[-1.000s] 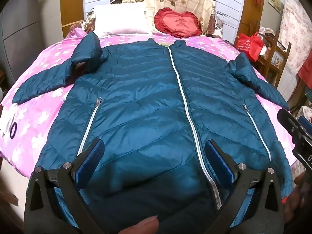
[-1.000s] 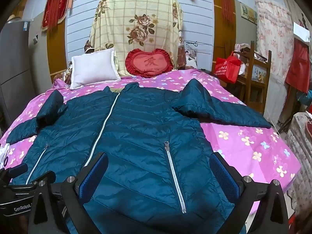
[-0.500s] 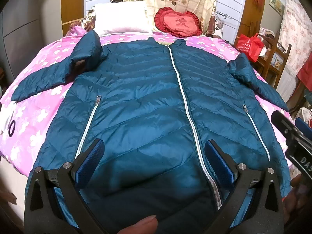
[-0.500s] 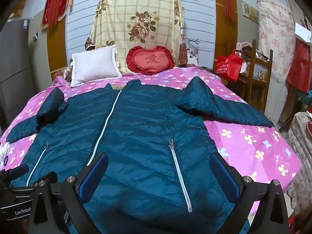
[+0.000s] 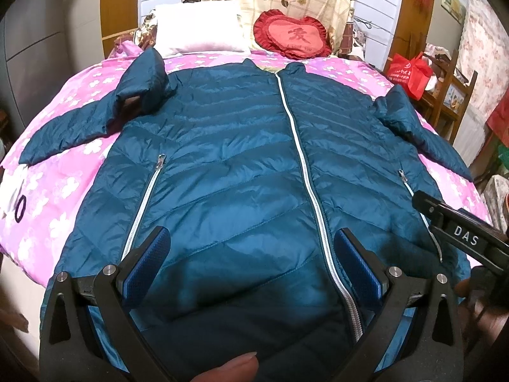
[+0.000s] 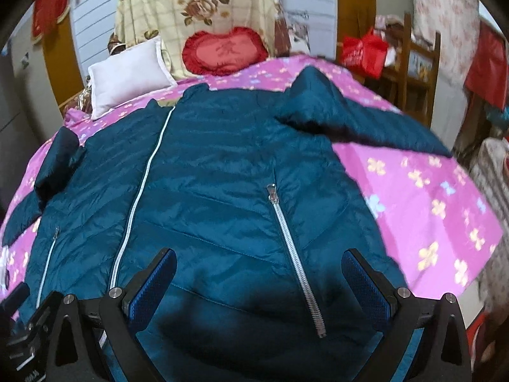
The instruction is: Fold large clothes
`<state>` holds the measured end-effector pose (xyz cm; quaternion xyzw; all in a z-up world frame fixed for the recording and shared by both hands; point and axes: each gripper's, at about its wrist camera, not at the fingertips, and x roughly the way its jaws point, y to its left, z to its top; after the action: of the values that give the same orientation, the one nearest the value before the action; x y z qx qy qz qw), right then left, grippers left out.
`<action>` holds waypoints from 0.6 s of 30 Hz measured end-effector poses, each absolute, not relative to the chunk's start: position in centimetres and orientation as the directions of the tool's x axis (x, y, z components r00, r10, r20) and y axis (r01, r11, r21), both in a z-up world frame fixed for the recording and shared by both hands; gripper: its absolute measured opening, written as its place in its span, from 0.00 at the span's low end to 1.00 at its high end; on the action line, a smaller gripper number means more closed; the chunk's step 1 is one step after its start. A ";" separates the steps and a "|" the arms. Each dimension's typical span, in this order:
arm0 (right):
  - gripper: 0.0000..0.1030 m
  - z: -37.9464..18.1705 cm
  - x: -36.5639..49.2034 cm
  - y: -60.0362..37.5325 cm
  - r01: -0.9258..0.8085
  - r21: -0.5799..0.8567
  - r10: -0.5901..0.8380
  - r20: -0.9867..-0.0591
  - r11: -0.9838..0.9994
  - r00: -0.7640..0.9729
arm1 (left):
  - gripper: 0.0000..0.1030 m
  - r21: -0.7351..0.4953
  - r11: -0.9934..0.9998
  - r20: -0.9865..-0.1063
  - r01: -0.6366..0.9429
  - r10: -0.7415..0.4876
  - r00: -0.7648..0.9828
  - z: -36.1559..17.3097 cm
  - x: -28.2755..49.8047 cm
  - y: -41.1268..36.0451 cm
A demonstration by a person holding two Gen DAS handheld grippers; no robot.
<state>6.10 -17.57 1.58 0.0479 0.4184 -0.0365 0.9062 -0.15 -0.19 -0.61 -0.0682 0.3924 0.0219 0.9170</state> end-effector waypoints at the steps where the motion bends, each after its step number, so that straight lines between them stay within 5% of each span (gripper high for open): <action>1: 1.00 1.5 6.2 -17.6 0.104 0.063 -0.019 -0.765 0.993 0.644 | 1.00 -0.113 0.989 -0.724 -0.094 -0.017 0.690 -0.6 -0.1 -0.1; 18: 1.00 1.1 7.2 -16.0 0.095 0.000 -0.060 -0.776 0.995 0.628 | 1.00 -0.182 0.980 -0.744 -0.081 -0.084 0.663 -1.2 0.6 1.0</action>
<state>7.22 -16.01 1.12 0.0205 0.4289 -0.0430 0.9021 0.60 0.96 -1.15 -0.1003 0.4105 -0.0008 0.9063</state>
